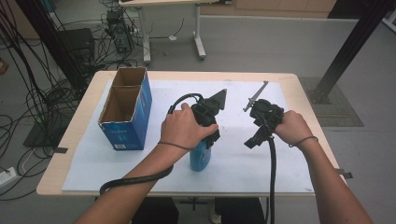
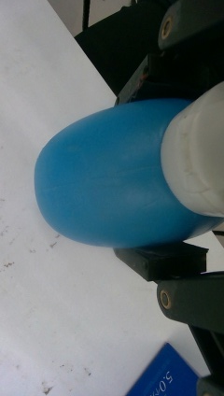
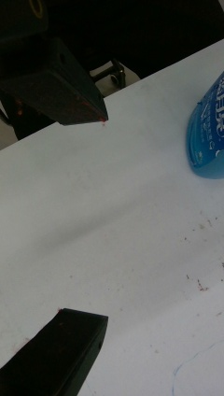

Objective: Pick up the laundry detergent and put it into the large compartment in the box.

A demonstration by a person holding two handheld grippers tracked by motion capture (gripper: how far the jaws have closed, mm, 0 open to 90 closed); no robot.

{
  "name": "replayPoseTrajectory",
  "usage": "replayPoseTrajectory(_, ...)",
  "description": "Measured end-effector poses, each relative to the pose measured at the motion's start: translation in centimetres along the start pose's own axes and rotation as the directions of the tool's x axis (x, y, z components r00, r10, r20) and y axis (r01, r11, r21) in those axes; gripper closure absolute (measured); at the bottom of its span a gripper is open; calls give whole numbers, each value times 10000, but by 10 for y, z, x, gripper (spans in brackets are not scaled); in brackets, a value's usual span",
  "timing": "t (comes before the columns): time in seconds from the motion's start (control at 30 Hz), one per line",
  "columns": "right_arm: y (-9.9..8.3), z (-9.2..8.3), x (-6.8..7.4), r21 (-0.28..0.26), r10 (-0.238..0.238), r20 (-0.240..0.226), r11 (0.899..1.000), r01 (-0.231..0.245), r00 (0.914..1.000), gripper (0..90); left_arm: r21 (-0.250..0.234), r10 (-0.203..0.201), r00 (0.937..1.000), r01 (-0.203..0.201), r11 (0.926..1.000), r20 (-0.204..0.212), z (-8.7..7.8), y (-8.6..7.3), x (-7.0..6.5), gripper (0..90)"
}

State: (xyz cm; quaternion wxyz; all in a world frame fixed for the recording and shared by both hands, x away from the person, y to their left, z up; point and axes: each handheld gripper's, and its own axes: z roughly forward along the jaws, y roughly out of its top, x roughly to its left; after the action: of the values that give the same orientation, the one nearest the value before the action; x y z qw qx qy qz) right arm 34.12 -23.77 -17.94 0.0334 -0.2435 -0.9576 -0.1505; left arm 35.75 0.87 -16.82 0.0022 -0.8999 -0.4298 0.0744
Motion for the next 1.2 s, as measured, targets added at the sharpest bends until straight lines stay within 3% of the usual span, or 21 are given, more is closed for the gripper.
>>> replayPoseTrajectory(1.2, 4, 2, 1, 46, -9, 22, 10000, 9, 10000, 39, -79, 0, 10000, 0, 10000, -6, 0, -2, 0, 356)
